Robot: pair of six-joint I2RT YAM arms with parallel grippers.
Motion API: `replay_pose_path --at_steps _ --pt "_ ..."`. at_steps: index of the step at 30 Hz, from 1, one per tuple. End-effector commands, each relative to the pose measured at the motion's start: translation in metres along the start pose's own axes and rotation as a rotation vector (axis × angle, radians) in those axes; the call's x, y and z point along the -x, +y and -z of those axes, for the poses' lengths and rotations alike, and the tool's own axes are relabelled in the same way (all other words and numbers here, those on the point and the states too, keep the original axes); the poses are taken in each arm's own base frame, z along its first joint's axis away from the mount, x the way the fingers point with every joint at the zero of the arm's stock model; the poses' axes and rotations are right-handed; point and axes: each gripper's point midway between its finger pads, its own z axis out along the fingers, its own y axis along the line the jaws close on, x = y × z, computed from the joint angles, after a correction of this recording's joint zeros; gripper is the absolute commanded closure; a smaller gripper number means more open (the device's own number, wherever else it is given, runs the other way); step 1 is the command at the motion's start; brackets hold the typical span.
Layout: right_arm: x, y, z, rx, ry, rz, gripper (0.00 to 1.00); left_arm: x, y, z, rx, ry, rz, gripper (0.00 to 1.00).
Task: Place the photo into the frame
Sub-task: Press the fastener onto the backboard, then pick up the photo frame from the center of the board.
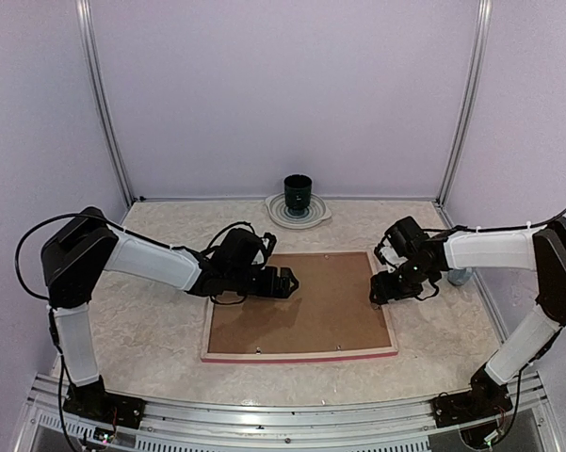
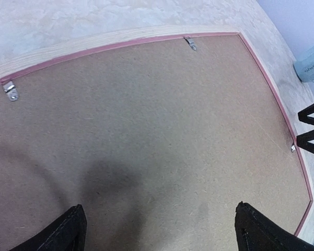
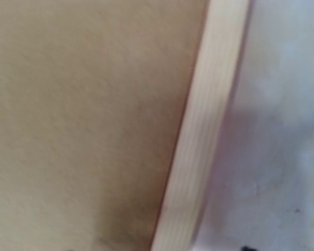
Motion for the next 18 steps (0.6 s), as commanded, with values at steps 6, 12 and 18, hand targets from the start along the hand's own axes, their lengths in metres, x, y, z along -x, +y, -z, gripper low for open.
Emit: replay_pose_path --at_steps 6,12,18 --pt "0.019 0.006 0.027 0.014 -0.088 -0.006 0.16 0.053 -0.012 0.057 0.074 -0.149 -0.116 0.01" --pt "0.013 0.006 0.032 0.043 -0.116 -0.045 0.13 0.075 -0.015 0.105 0.092 -0.270 -0.135 0.01" --pt "-0.011 0.009 0.030 0.096 -0.099 -0.113 0.13 0.087 -0.009 0.131 0.019 -0.315 -0.120 0.01"
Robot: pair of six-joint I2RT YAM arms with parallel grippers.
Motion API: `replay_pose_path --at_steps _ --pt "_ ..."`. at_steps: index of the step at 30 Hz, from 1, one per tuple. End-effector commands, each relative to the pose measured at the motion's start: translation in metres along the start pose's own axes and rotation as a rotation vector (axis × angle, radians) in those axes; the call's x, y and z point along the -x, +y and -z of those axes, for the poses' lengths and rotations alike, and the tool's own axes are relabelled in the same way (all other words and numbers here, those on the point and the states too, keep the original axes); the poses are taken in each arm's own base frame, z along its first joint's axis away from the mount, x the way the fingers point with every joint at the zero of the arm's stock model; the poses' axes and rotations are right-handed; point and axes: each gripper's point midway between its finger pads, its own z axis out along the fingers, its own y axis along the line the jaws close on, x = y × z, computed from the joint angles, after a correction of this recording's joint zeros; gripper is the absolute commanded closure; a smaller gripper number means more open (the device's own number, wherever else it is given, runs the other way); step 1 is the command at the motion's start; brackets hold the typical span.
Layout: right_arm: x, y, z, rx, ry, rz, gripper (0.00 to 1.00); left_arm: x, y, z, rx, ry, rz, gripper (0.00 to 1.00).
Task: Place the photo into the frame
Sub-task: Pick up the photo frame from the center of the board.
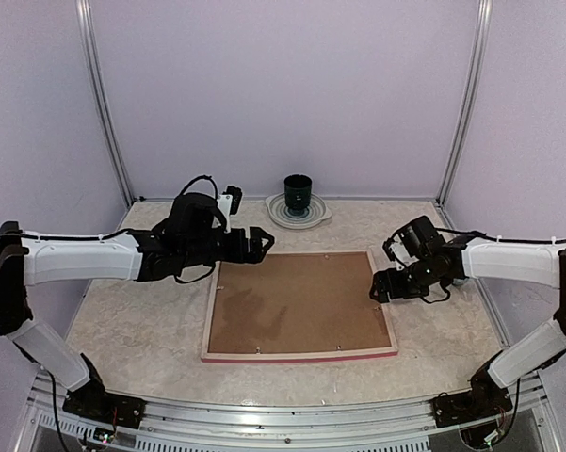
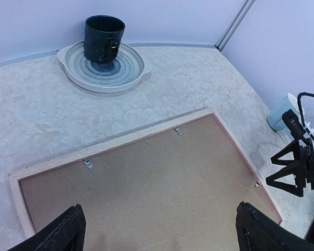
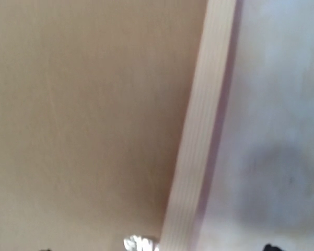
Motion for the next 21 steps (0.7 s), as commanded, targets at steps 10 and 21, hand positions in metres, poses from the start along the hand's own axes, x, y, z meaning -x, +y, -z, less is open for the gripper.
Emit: replay_pose_path --at_steps 10,21 --pt "-0.057 -0.001 -0.006 0.084 0.055 -0.128 0.29 -0.003 -0.027 0.052 0.035 -0.161 -0.231 0.01" --pt "-0.066 0.001 -0.011 0.109 0.062 -0.136 0.46 -0.048 -0.059 0.064 -0.023 -0.087 -0.373 0.01"
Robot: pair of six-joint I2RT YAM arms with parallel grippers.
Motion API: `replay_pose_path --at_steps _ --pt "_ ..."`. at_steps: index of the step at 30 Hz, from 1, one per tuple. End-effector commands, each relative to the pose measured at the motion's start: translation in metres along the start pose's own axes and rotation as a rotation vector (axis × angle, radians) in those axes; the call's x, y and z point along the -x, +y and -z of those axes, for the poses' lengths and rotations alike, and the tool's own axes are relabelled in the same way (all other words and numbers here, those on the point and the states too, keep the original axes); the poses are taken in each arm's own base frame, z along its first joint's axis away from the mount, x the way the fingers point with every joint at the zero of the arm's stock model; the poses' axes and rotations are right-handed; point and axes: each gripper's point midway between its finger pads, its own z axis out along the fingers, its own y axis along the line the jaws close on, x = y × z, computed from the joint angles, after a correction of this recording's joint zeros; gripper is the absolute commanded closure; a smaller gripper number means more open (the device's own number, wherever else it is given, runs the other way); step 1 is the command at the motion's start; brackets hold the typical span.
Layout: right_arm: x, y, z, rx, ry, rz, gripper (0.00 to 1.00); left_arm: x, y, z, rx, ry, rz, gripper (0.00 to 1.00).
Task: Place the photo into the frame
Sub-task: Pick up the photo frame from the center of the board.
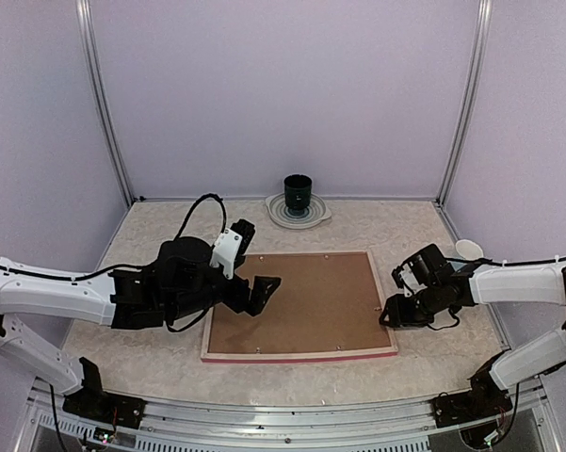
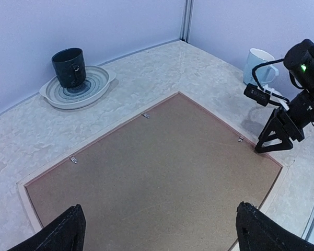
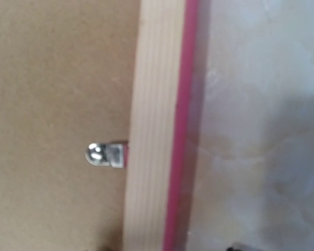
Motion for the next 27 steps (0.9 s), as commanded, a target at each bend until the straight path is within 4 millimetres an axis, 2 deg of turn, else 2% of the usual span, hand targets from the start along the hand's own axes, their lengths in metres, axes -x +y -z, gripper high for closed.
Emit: replay_pose_path --at_steps 1,12,20,27 --pt "0.002 0.007 -0.001 0.037 -0.016 -0.006 0.48 -0.012 -0.009 0.002 0.000 0.018 -0.063 0.01" --pt "-0.001 0.008 -0.009 0.043 0.000 -0.004 0.66 -0.056 -0.081 0.004 -0.083 0.088 -0.372 0.01" --pt "-0.003 0.009 -0.011 0.046 0.013 -0.002 0.78 -0.095 -0.113 -0.010 -0.096 0.183 -0.593 0.01" --pt "0.009 0.015 0.000 0.043 -0.009 0.013 0.86 -0.119 -0.134 -0.015 -0.158 0.234 -0.736 0.01"
